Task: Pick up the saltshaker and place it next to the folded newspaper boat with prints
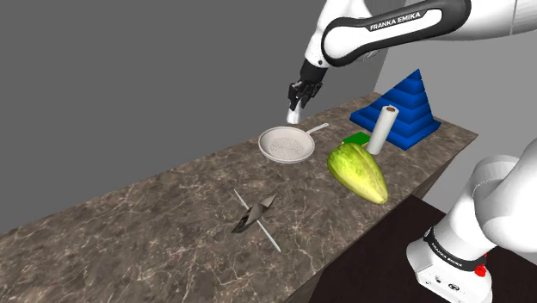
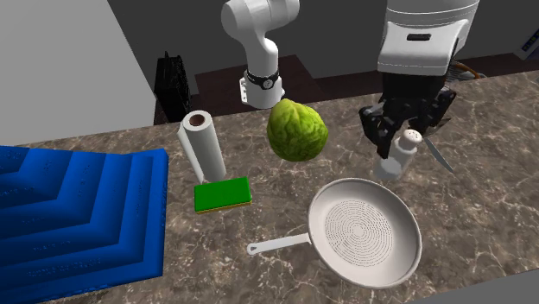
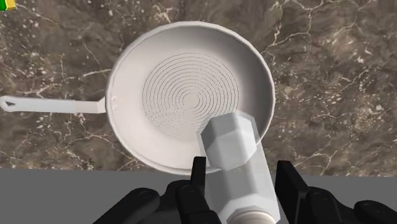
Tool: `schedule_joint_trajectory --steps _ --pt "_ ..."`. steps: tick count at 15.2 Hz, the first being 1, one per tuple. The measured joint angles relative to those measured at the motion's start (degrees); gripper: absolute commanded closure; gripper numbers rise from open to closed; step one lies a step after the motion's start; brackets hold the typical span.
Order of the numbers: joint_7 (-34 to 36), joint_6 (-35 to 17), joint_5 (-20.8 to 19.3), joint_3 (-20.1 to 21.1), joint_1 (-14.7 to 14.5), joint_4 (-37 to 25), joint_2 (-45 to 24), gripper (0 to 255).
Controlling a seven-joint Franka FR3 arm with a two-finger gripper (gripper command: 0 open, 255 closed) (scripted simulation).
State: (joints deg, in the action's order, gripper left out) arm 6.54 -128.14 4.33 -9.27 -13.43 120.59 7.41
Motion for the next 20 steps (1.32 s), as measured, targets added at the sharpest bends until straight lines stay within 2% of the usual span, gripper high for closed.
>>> schedule_joint_trajectory --steps 3,10,20 --pt "4.4 -0.5 -0.9 2.4 -1.6 0.0 -0.2 255" --pt "15.3 -0.2 -3.2 7.9 -5.7 -4.2 -3.7 255" --pt "29.5 1.3 -7.6 13.9 -11.8 -14.1 -12.3 255"
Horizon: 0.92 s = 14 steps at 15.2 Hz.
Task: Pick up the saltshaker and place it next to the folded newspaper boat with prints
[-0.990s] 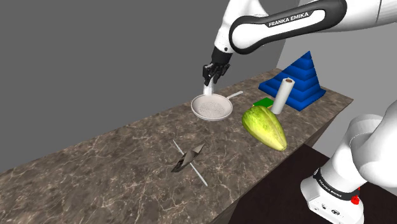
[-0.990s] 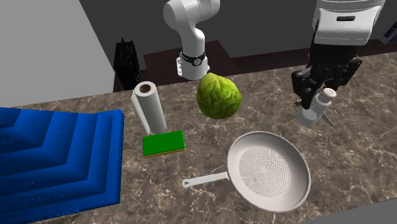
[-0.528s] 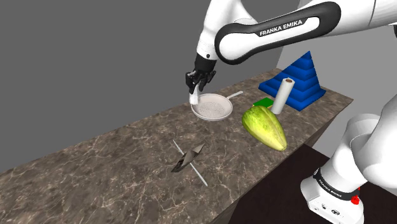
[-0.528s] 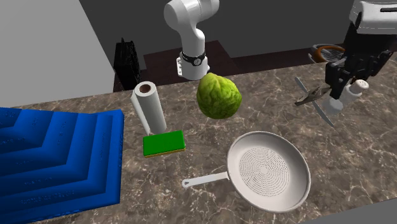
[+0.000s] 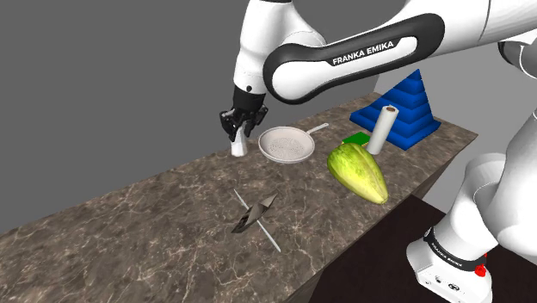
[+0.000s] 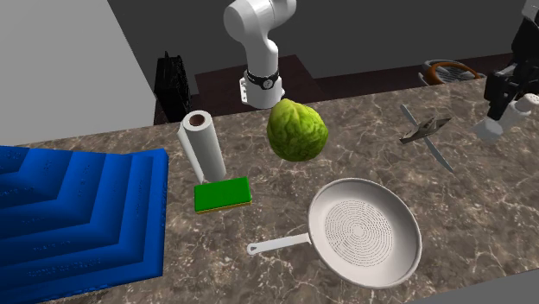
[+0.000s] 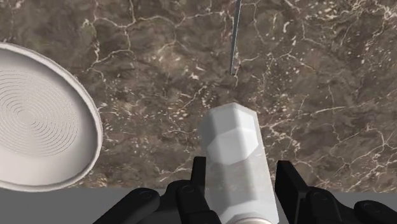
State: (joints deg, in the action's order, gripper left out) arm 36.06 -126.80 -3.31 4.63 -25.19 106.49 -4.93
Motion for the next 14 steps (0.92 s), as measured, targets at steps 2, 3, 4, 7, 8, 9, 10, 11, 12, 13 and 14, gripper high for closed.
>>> schedule_joint_trajectory --steps 2,3,4,7,8,9,10,11,12,13,14 --pt "2.9 1.6 -1.1 1.0 -1.5 -4.1 -2.7 255" --pt "4.1 1.8 -1.6 1.4 -2.1 -5.2 -3.6 255" --pt "5.3 2.3 -2.2 1.7 -2.8 -7.3 -5.3 255" --pt "9.6 4.4 -4.1 2.9 -5.6 -13.1 -9.4 255" --pt "10.1 4.6 -4.4 3.0 -6.0 -14.5 -10.7 255" --pt "10.5 4.4 -4.6 3.0 -6.2 -15.0 -11.4 255" --pt "10.8 3.8 -4.8 3.1 -6.4 -14.7 -11.7 255" --pt "11.1 3.3 -4.9 3.1 -6.5 -14.3 -11.9 255" --pt "11.2 2.5 -5.0 3.0 -6.5 -13.8 -12.1 255" --pt "11.3 2.0 -5.1 3.0 -6.5 -13.5 -12.4 255" --pt "11.3 1.2 -5.1 3.0 -6.4 -12.8 -12.5 255"
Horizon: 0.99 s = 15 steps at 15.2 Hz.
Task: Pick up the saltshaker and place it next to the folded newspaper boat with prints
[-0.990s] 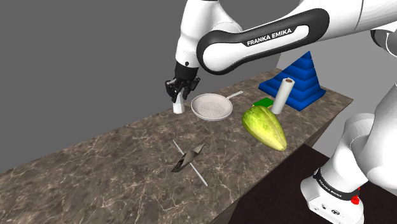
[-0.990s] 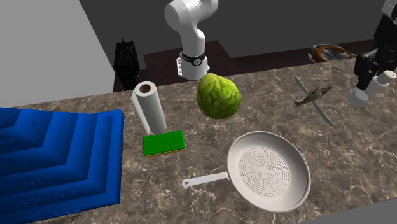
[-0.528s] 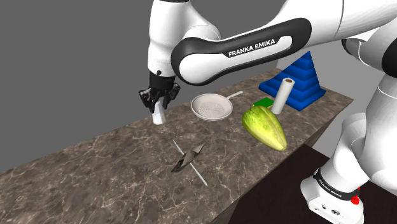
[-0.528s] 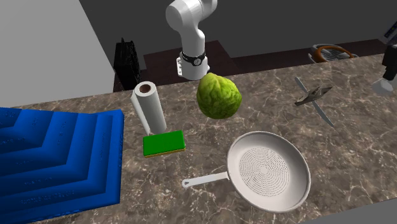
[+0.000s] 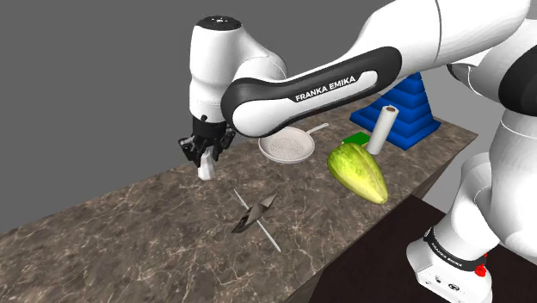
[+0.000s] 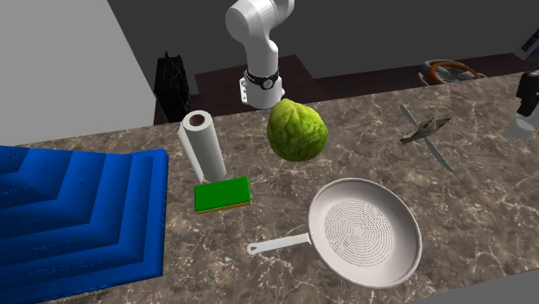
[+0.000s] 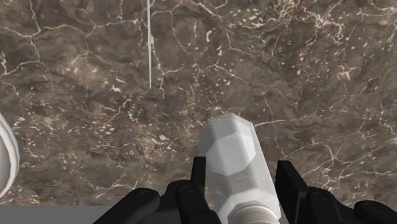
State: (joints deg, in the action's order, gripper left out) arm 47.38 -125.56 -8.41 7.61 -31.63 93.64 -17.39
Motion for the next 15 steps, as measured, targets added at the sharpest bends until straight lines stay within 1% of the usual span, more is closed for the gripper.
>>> schedule_joint_trajectory --steps 8,15 --pt "0.9 -5.5 -0.7 -0.3 -0.1 4.0 -1.6 255" --pt "1.8 -10.0 -1.6 -0.6 -0.3 6.3 -3.8 255"
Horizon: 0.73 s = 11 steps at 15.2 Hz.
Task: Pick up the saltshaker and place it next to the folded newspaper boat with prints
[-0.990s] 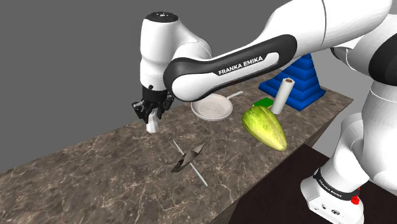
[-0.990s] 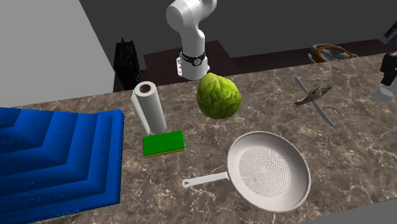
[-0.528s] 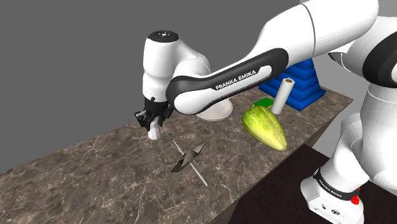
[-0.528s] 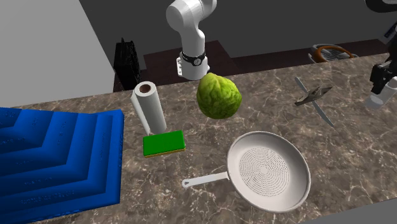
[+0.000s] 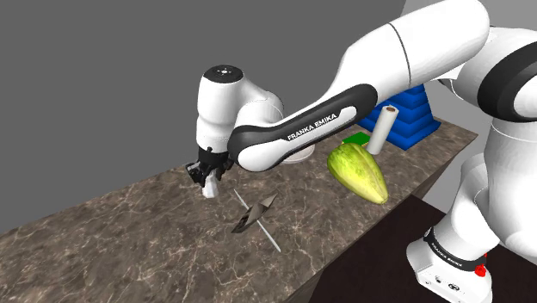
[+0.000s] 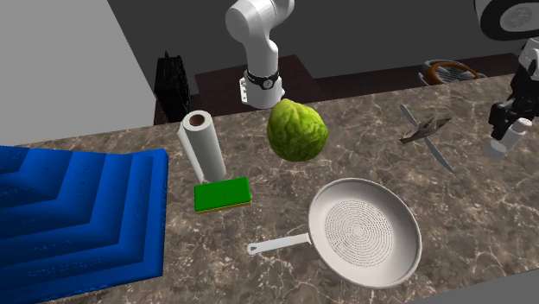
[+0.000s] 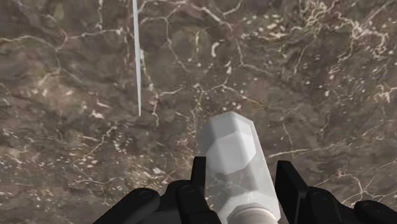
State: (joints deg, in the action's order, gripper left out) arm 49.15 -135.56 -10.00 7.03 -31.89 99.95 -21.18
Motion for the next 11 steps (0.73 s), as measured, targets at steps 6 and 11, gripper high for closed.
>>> schedule_joint_trajectory --steps 6,11 --pt "0.8 -3.9 -0.8 -0.4 -0.2 2.2 -1.7 255" --pt "1.4 -6.7 -1.4 -0.7 -0.3 3.0 -3.7 255"
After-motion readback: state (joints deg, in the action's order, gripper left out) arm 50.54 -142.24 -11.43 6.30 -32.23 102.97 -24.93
